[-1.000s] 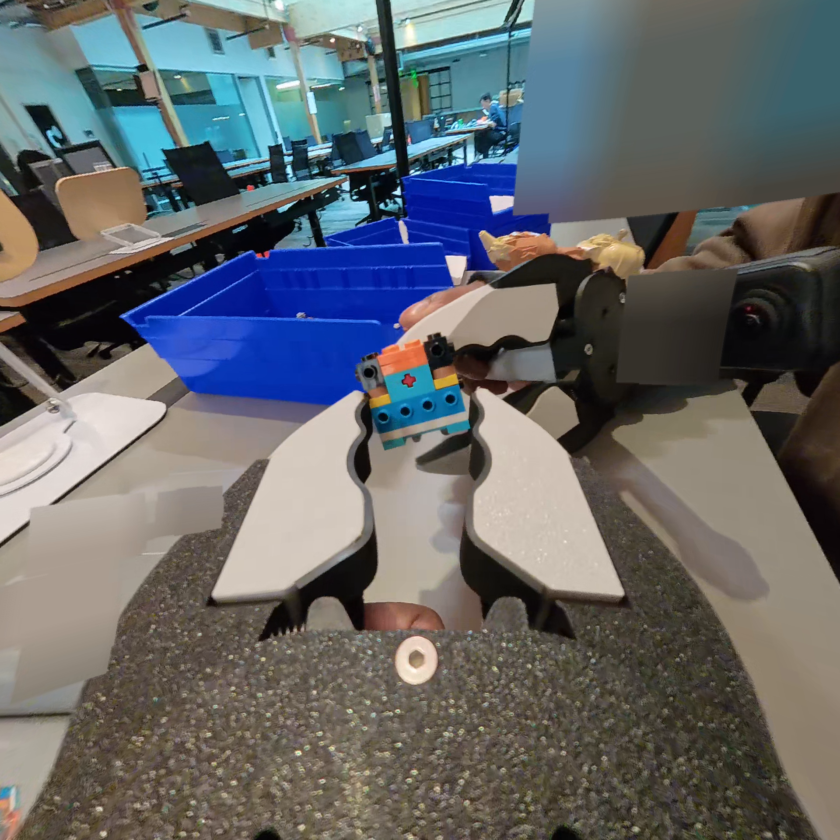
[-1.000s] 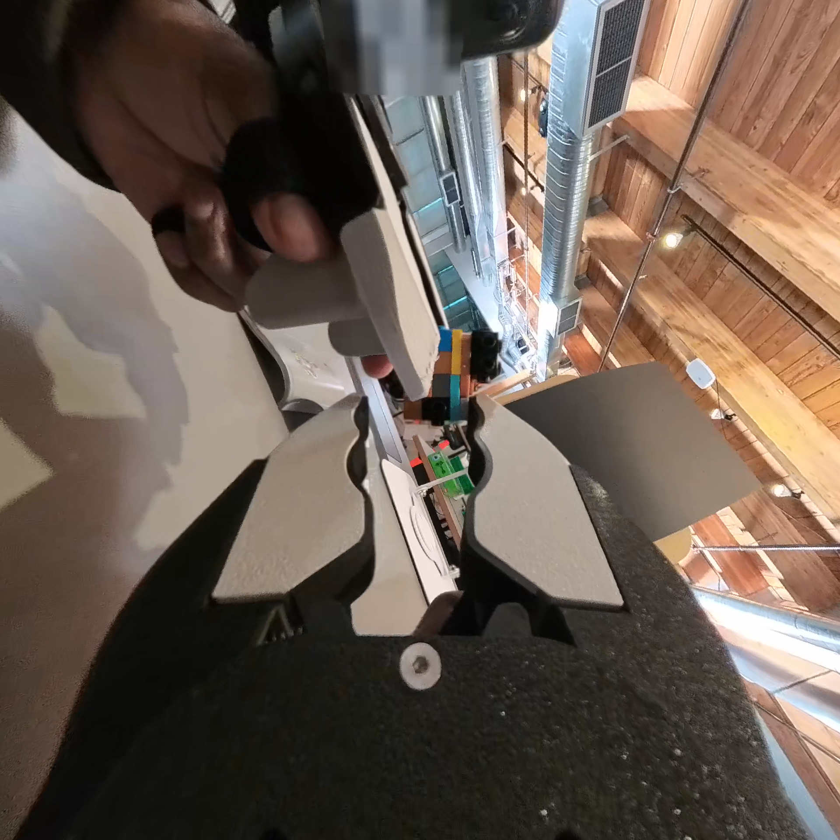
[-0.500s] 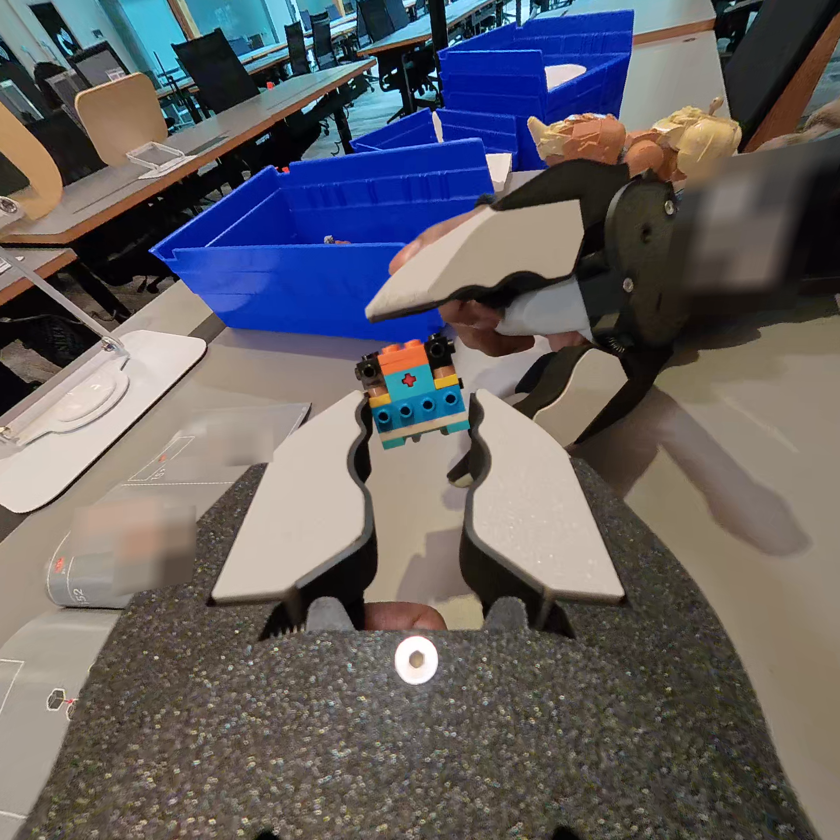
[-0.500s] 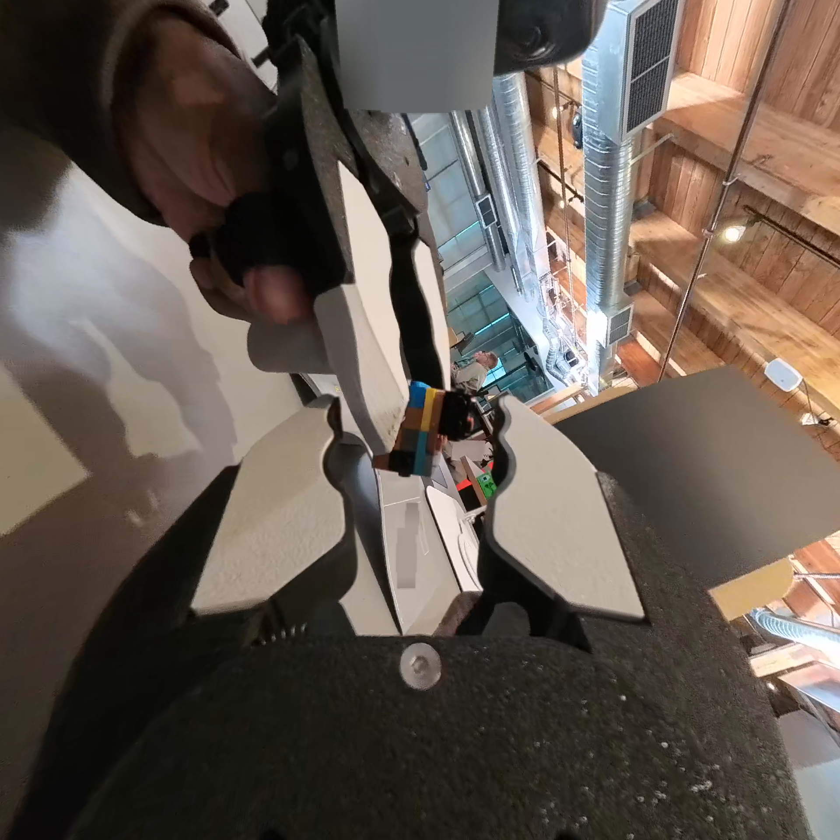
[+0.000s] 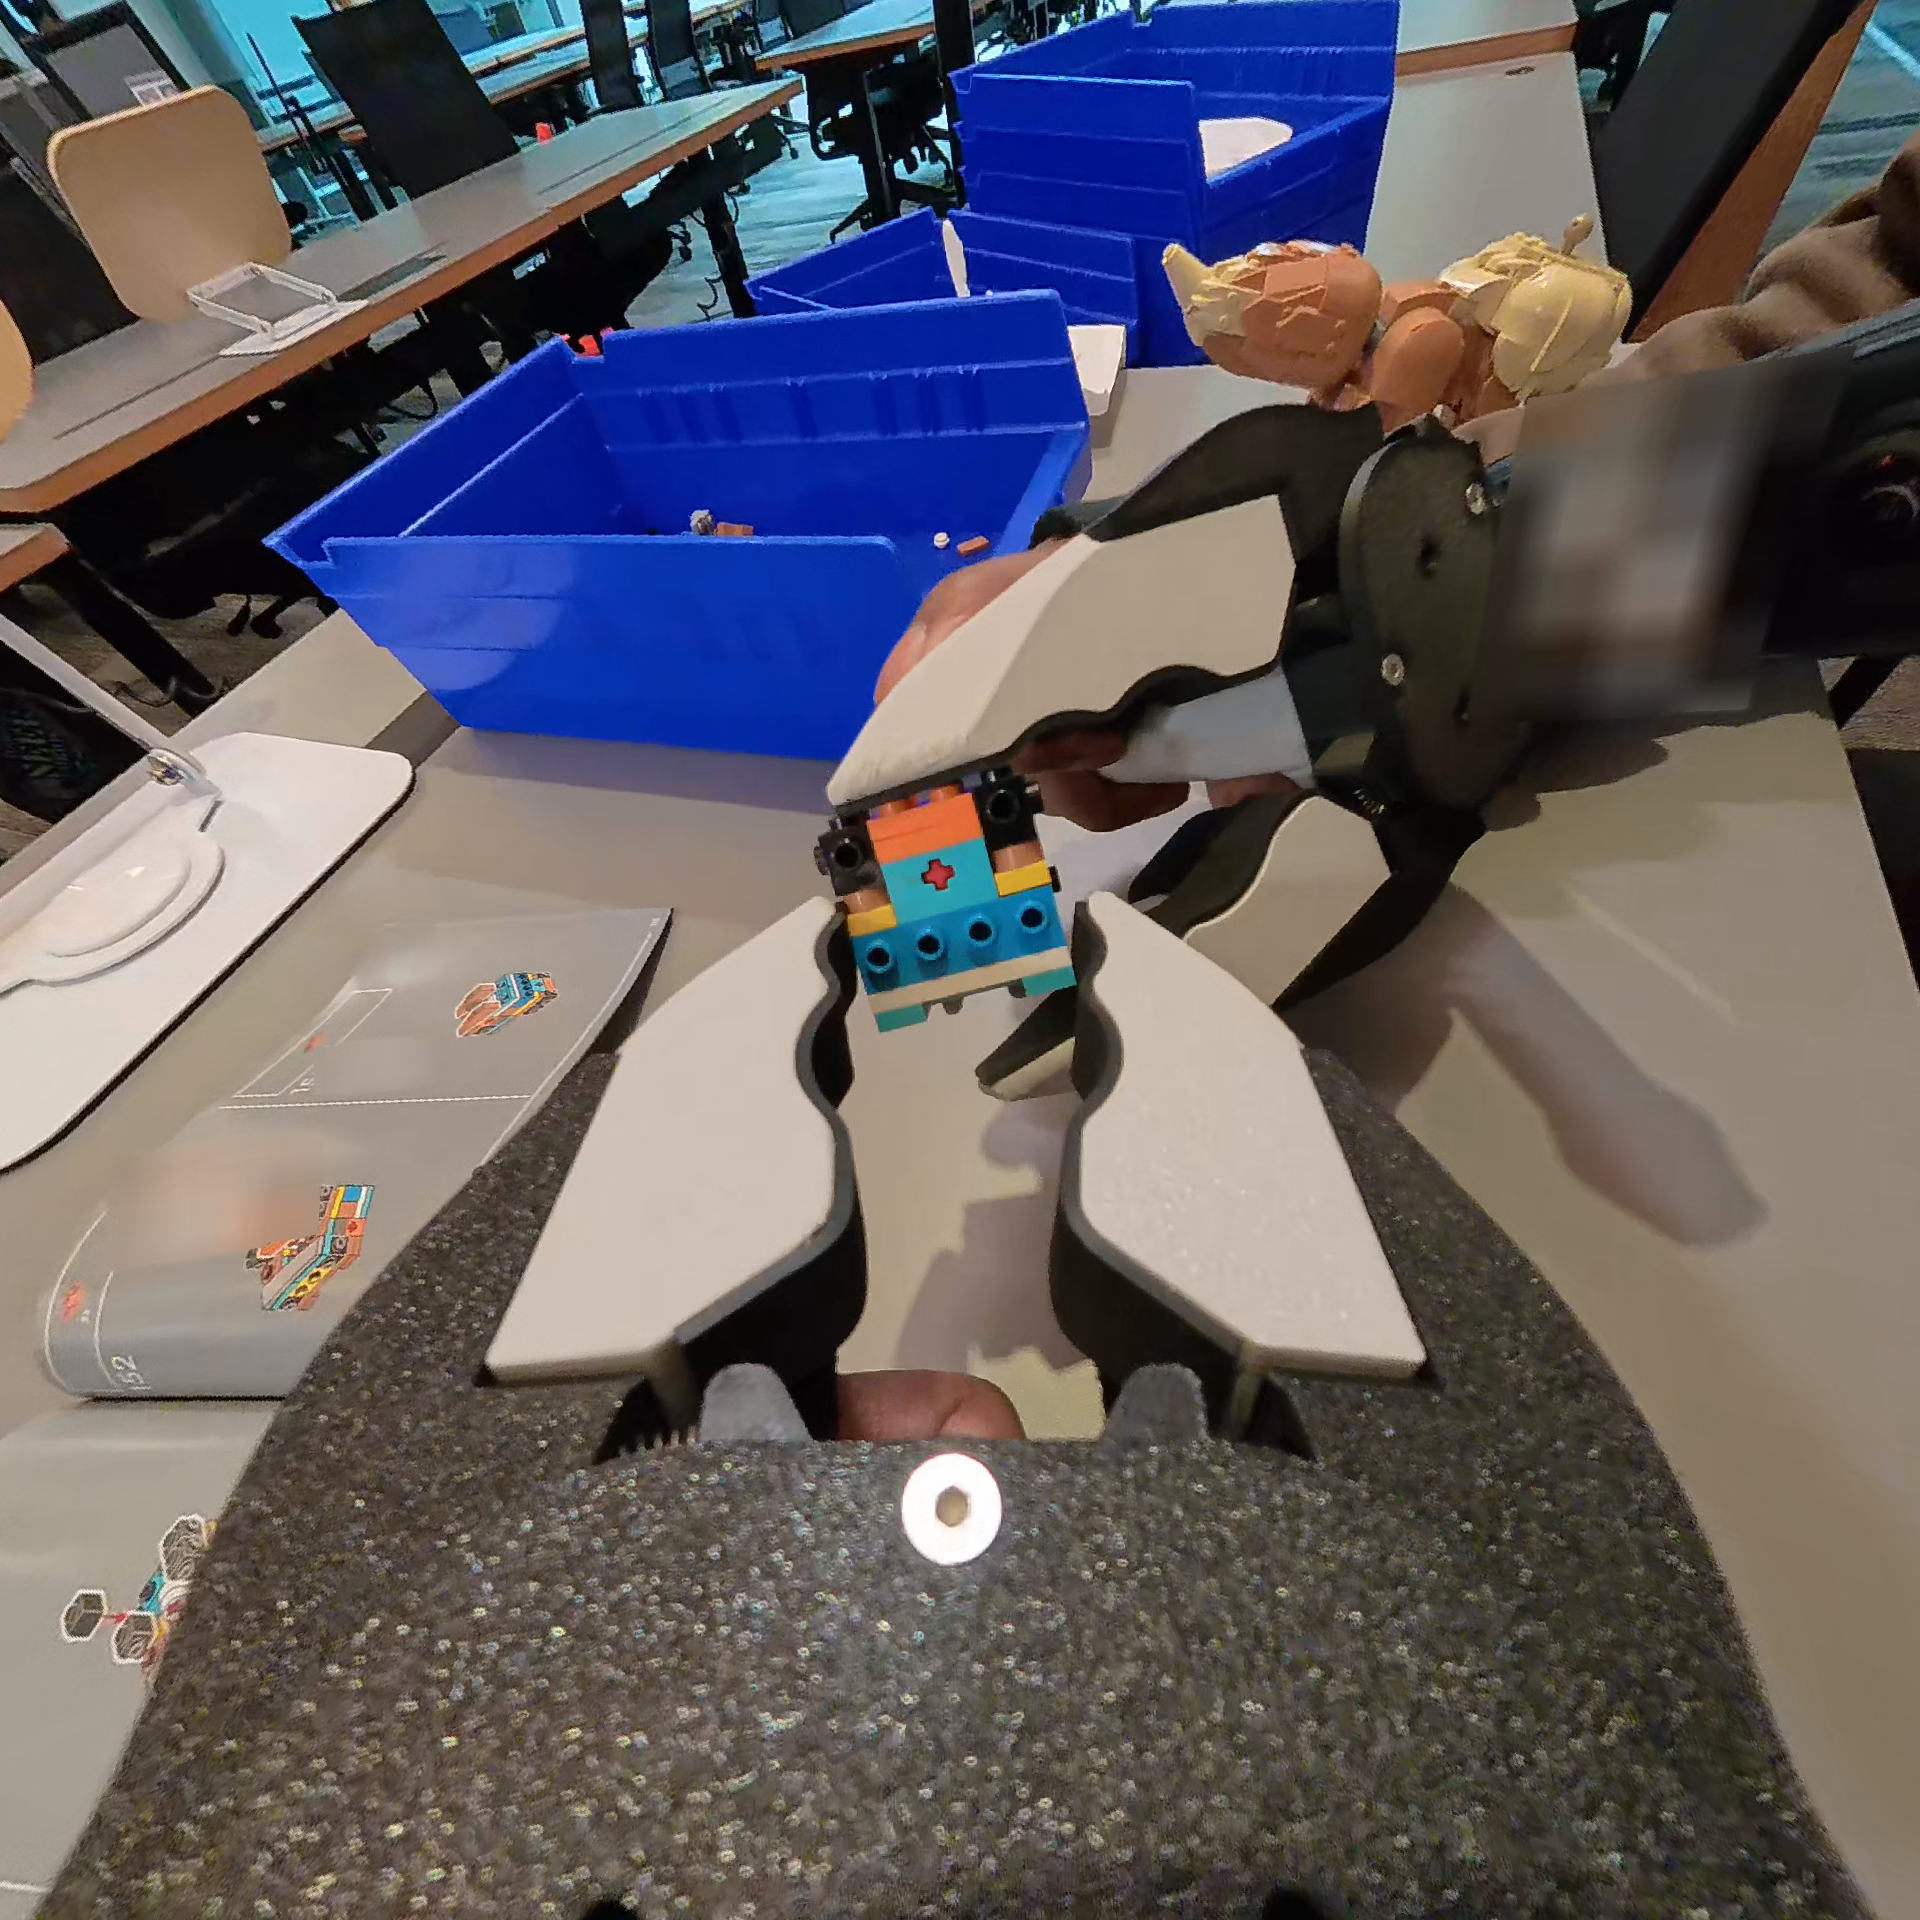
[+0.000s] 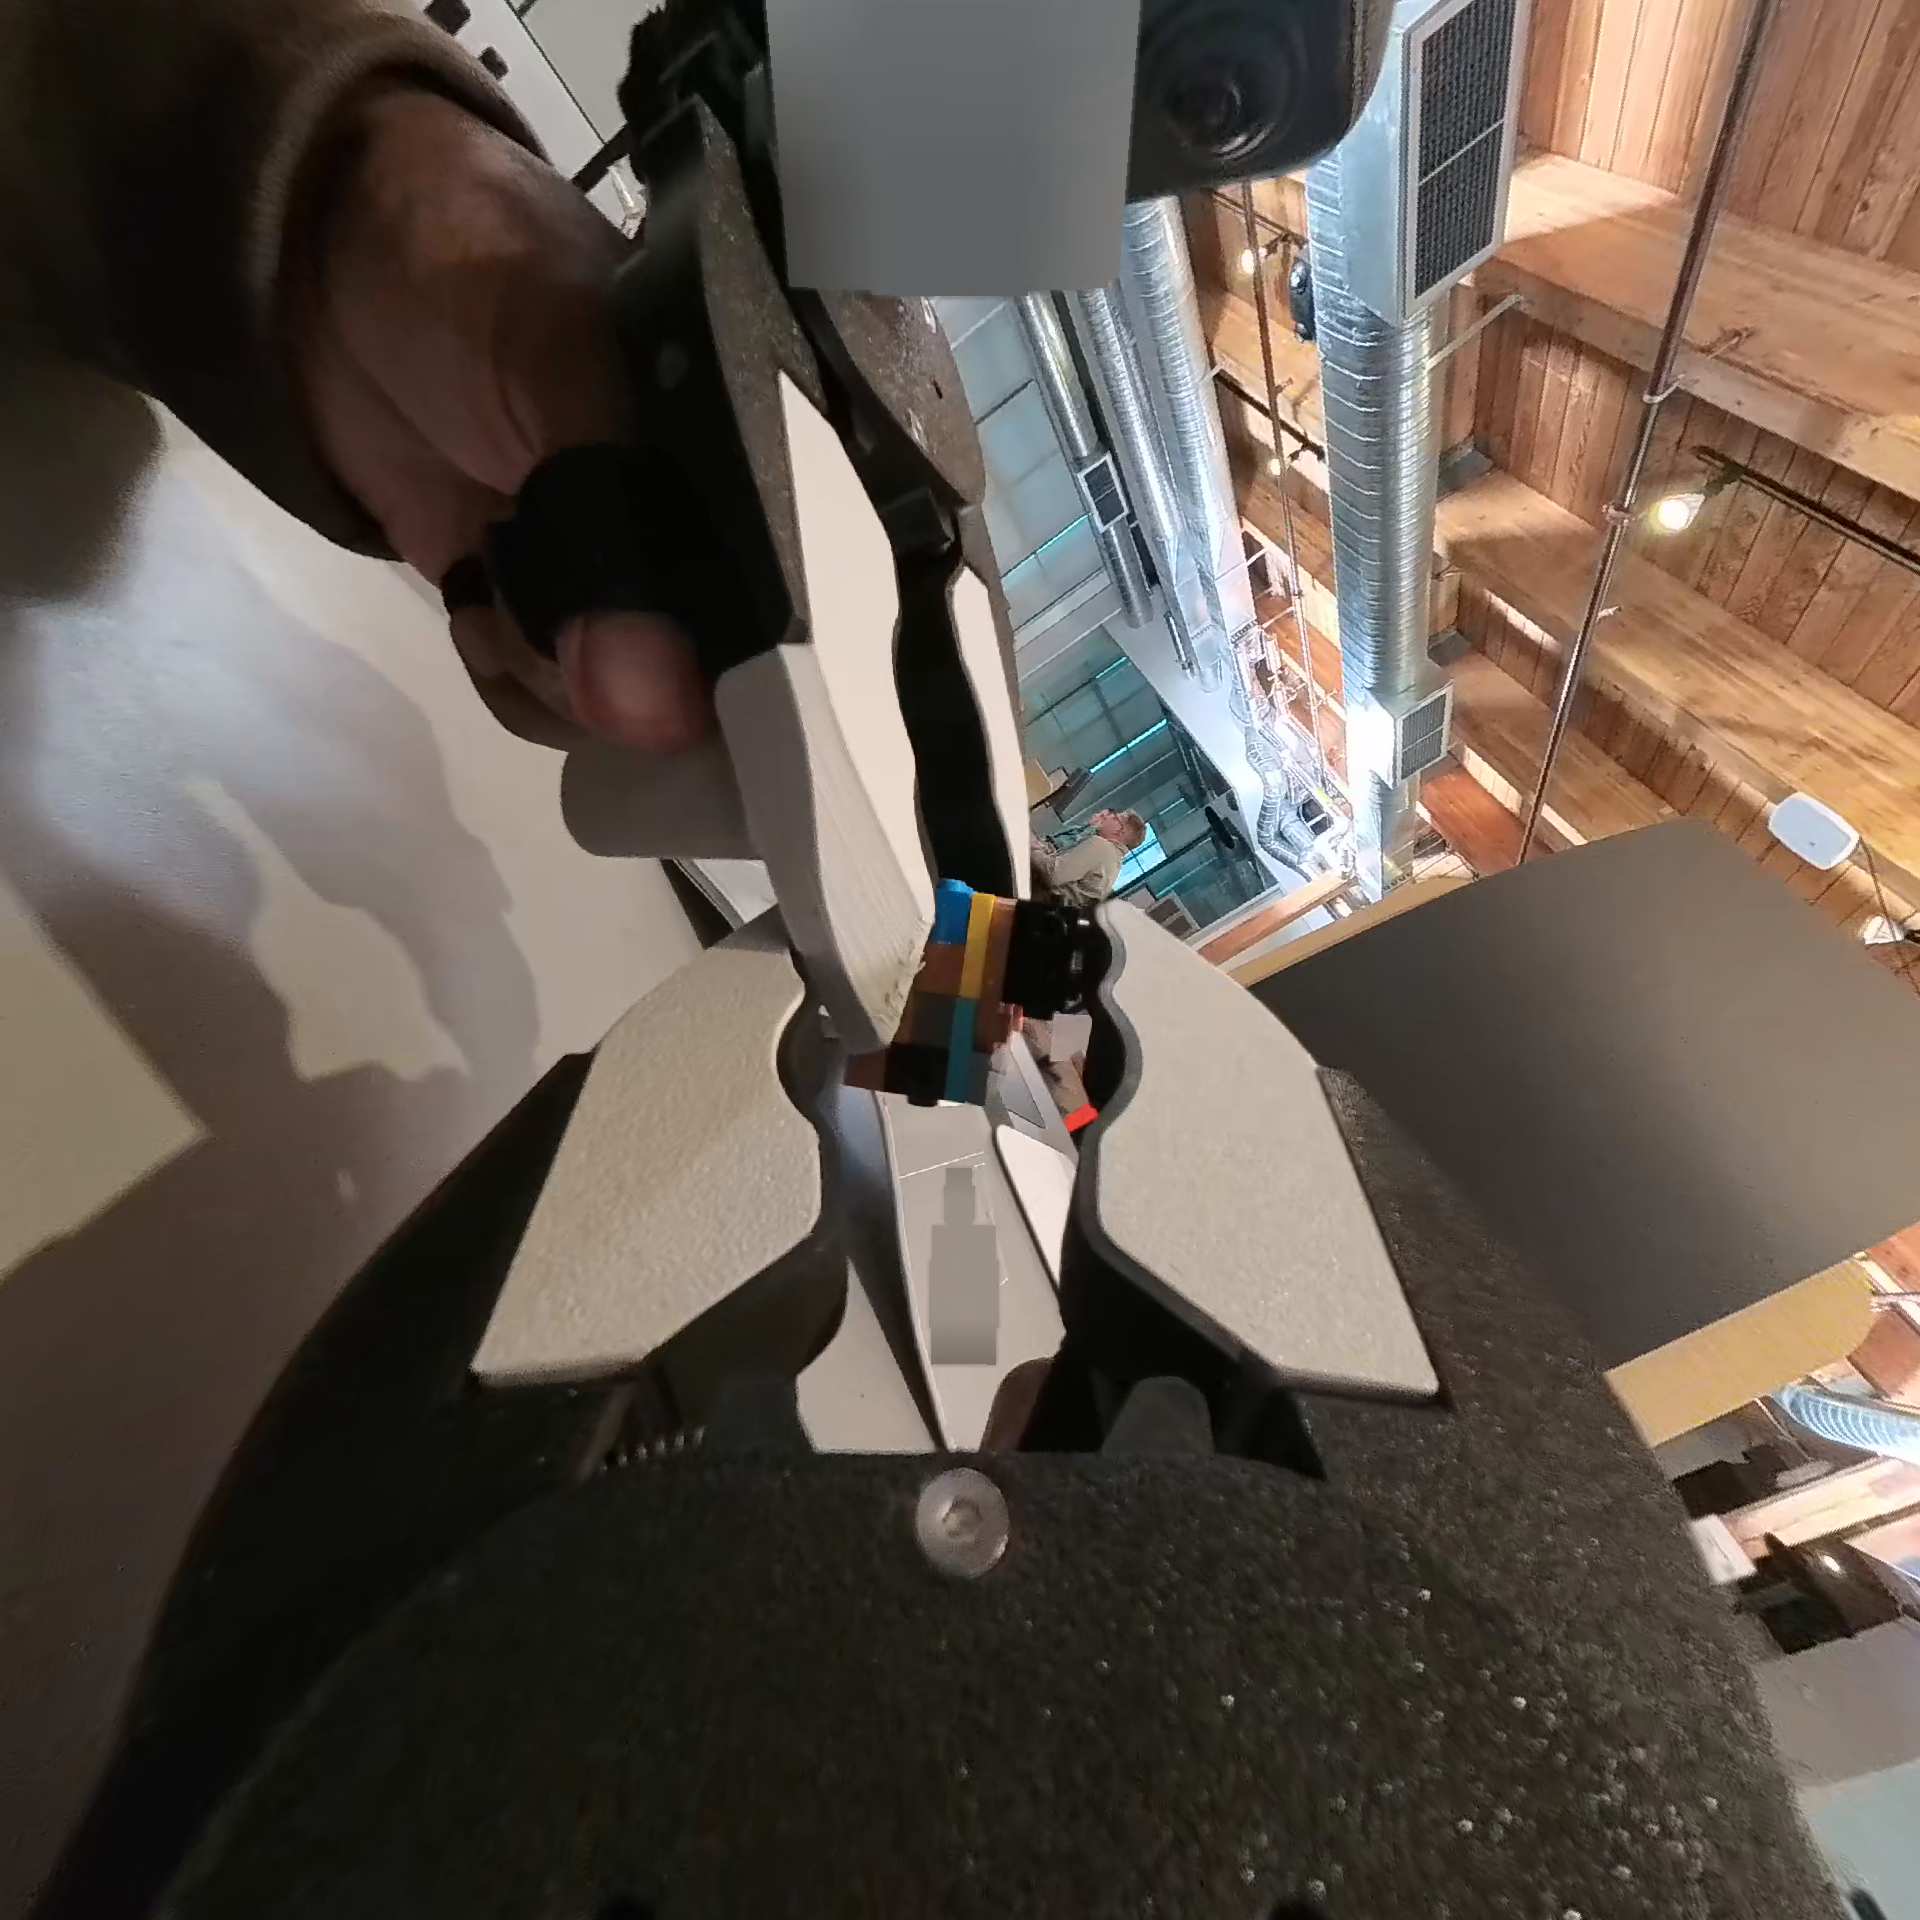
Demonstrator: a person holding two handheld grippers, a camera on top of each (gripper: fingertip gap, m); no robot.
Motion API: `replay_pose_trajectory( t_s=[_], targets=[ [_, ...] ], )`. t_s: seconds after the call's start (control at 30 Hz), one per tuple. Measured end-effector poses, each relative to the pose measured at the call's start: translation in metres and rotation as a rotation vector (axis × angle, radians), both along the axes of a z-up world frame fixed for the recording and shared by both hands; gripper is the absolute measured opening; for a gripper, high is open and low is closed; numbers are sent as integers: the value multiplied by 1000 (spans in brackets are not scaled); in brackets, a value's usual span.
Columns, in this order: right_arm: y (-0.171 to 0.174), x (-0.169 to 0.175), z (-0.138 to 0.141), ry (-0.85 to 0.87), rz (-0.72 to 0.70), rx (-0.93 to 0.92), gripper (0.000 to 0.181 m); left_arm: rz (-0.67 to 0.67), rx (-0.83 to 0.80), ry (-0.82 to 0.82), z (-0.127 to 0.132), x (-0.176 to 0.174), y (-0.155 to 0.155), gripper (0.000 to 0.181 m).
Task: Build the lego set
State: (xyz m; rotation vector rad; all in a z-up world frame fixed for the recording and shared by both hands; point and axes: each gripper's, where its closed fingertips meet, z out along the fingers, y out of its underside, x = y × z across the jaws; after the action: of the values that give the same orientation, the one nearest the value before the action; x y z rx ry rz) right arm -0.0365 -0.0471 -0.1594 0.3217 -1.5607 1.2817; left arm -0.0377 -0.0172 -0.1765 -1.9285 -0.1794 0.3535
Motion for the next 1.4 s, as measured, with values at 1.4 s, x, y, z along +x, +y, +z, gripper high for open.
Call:
replay_pose_trajectory(
  t_s=[1.4],
  targets=[
    [22,21,21,-258,174,-237,58,-695,990,-533,71,33,-42,40]
  ],
)
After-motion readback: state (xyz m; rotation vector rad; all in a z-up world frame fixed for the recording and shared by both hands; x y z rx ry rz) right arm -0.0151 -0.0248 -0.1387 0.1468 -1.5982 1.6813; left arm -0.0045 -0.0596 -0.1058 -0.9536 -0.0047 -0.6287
